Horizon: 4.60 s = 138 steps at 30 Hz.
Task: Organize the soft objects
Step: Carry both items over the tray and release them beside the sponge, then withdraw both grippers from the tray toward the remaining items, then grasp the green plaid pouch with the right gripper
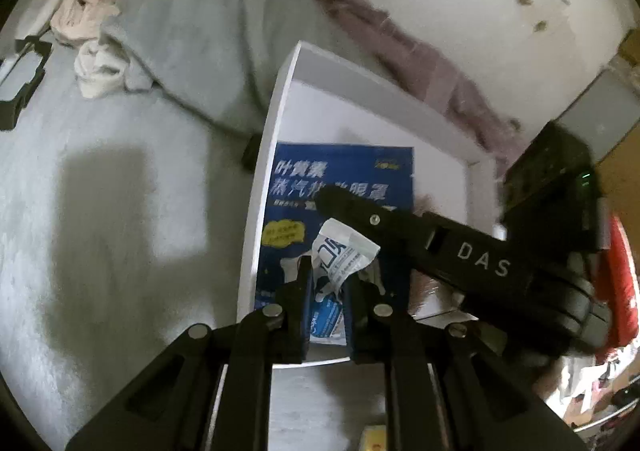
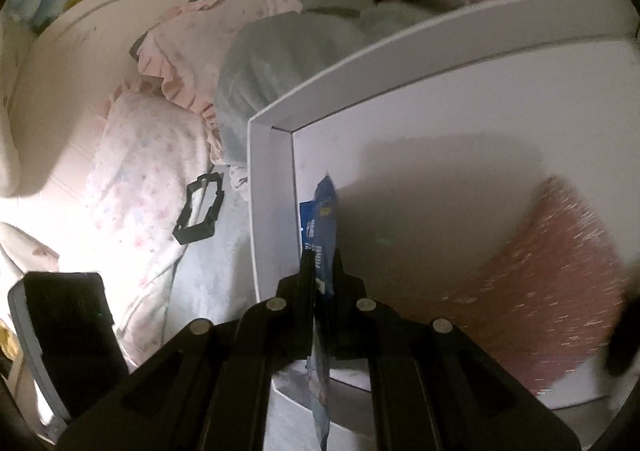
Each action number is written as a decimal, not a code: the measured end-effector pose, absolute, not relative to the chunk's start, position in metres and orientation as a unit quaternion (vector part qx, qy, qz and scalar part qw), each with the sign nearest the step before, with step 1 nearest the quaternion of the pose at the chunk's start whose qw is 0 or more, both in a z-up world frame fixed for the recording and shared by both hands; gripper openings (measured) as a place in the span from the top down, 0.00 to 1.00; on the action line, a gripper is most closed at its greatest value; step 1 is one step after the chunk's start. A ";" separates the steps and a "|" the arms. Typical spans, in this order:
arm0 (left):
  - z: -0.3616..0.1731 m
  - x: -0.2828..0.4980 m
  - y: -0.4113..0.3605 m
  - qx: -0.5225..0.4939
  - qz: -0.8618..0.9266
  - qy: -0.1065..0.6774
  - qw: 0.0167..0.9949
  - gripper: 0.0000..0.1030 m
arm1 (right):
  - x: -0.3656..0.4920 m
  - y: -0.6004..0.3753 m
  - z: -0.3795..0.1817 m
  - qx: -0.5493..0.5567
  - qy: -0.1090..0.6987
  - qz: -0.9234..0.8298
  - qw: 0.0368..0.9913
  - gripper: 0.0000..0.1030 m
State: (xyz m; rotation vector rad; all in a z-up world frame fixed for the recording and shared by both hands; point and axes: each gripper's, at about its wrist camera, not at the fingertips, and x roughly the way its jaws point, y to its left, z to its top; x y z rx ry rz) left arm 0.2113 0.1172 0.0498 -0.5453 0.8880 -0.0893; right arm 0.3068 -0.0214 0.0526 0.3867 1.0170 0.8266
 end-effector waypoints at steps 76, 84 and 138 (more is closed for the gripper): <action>0.081 0.198 0.122 -0.191 0.089 0.480 0.852 0.21 | 0.269 -0.064 0.060 -0.019 0.455 0.126 0.881 0.70; 0.091 0.195 0.102 -0.155 0.091 0.492 0.852 0.21 | 0.234 -0.141 0.088 0.127 0.472 0.173 0.855 0.55; 0.087 0.181 -0.038 -0.070 -0.098 0.566 0.815 0.22 | 0.186 -0.285 0.064 0.295 0.612 -0.075 0.730 0.45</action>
